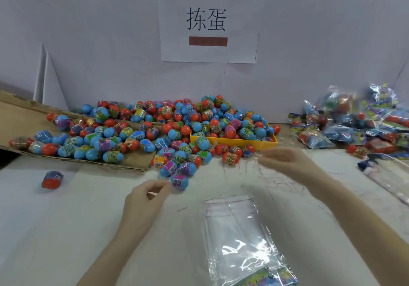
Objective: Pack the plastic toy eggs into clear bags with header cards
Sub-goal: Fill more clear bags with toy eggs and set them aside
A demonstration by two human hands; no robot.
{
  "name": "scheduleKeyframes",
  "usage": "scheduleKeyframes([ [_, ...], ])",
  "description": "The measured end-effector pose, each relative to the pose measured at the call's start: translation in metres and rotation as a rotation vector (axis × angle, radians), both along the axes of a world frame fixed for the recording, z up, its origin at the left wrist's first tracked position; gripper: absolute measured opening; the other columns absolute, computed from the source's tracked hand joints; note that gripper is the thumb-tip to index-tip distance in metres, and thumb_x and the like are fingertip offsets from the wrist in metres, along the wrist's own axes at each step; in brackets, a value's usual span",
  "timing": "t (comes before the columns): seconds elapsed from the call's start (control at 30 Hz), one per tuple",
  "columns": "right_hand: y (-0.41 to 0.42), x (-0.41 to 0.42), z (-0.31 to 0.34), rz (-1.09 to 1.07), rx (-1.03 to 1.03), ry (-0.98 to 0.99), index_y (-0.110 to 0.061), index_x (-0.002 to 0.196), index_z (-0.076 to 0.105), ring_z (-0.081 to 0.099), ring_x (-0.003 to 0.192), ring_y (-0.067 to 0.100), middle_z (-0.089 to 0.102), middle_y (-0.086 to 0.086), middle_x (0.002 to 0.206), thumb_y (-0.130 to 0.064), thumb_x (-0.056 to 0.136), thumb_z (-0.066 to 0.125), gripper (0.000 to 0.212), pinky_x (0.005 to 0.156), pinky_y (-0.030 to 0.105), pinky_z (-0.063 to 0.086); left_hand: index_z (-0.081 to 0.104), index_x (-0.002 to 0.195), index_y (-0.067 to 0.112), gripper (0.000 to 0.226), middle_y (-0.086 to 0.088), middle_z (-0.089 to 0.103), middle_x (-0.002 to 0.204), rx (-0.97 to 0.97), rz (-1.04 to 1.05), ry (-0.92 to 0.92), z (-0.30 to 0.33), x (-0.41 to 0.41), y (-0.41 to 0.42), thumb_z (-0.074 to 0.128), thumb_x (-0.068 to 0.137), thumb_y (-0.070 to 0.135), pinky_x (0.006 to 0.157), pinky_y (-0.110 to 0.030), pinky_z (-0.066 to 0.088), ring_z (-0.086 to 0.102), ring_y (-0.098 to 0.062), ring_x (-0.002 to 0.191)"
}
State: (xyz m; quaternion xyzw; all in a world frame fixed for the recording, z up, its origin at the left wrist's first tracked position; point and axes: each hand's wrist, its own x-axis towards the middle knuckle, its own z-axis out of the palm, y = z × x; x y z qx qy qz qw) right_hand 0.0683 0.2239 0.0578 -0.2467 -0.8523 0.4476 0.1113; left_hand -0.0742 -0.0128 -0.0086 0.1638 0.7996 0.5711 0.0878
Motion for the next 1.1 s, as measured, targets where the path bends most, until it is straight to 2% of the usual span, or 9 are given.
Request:
scheduleKeyframes([
  [0.17,-0.029,0.004,-0.044,0.394,0.393,-0.177,-0.058,0.100,0.056,0.032,0.113,-0.008,0.039,-0.039,0.118,-0.082,0.045,0.051,0.061,0.096,0.025,0.024,0.063,0.081,0.035,0.010,0.011,0.054,0.072,-0.265,-0.113,0.185,-0.015,0.014,0.003,0.067,0.077,0.043,0.057,-0.018,0.036,0.049,-0.005,0.065],
  [0.27,-0.033,0.008,-0.059,0.468,0.578,-0.206,-0.054,0.098,0.064,0.018,0.113,-0.008,0.027,-0.044,0.120,-0.088,0.040,0.043,0.070,0.084,0.024,0.011,0.061,0.106,0.045,0.044,0.019,0.045,0.083,-0.566,-0.298,0.388,-0.019,0.021,-0.001,0.059,0.068,0.068,0.058,-0.008,0.025,0.043,0.007,0.078],
  [0.33,-0.035,0.011,-0.063,0.433,0.574,-0.185,-0.054,0.091,0.066,0.017,0.113,-0.008,0.023,-0.050,0.115,-0.087,0.040,0.040,0.066,0.078,0.021,0.010,0.059,0.116,0.045,0.055,0.020,0.040,0.087,-0.588,-0.343,0.424,-0.018,0.023,-0.002,0.056,0.067,0.071,0.059,-0.005,0.024,0.039,0.009,0.083],
  [0.47,-0.038,0.015,-0.065,0.388,0.535,-0.119,-0.057,0.080,0.065,0.023,0.116,-0.004,0.028,-0.051,0.111,-0.078,0.051,0.044,0.041,0.080,0.022,0.013,0.064,0.110,0.043,0.042,0.022,0.040,0.092,-0.479,-0.333,0.463,-0.023,0.023,-0.002,0.059,0.074,0.062,0.064,0.000,0.026,0.033,0.024,0.089],
  [0.63,-0.052,0.019,-0.050,0.253,0.133,0.072,-0.052,0.076,0.069,0.042,0.110,-0.013,0.057,-0.036,0.107,-0.058,0.056,0.063,0.022,0.096,0.025,0.031,0.067,0.078,0.037,0.017,0.018,0.051,0.101,-0.083,-0.236,0.306,-0.012,0.028,0.002,0.078,0.065,0.038,0.071,-0.003,0.034,0.046,0.012,0.097],
  [0.8,-0.067,0.024,-0.022,0.139,-0.245,0.397,-0.031,0.074,0.076,0.070,0.075,0.015,0.073,-0.009,0.091,-0.035,0.054,0.071,0.021,0.069,0.016,0.052,0.051,0.117,0.033,0.082,0.015,0.053,0.117,0.371,-0.180,-0.248,0.020,0.036,0.000,0.087,0.046,0.051,0.069,-0.019,0.054,0.062,0.008,0.089],
  [0.9,-0.077,0.027,-0.012,0.118,-0.323,0.497,-0.031,0.078,0.076,0.070,0.065,0.020,0.073,0.008,0.072,-0.033,0.054,0.076,0.024,0.065,0.014,0.051,0.067,0.109,0.020,0.069,0.002,0.069,0.107,0.395,-0.342,-0.456,0.036,0.047,-0.003,0.083,0.049,0.050,0.065,-0.023,0.057,0.070,-0.011,0.088],
  [1.0,-0.084,0.029,-0.005,0.164,-0.427,0.510,-0.036,0.097,0.072,0.070,0.066,0.024,0.073,0.007,0.084,-0.044,0.040,0.088,0.059,0.064,0.020,0.054,0.077,0.079,0.023,0.029,-0.002,0.075,0.078,0.407,-0.408,-0.323,0.051,0.060,-0.003,0.073,0.056,0.040,0.061,-0.017,0.054,0.070,-0.015,0.066],
  [1.1,-0.085,0.030,0.001,0.136,-0.553,0.502,-0.037,0.119,0.055,0.070,0.067,0.027,0.073,0.007,0.092,-0.053,0.031,0.088,0.095,0.073,0.032,0.055,0.077,0.070,0.020,0.022,-0.006,0.072,0.064,0.448,-0.447,-0.257,0.062,0.065,-0.005,0.066,0.056,0.034,0.053,-0.016,0.051,0.064,-0.014,0.049],
])
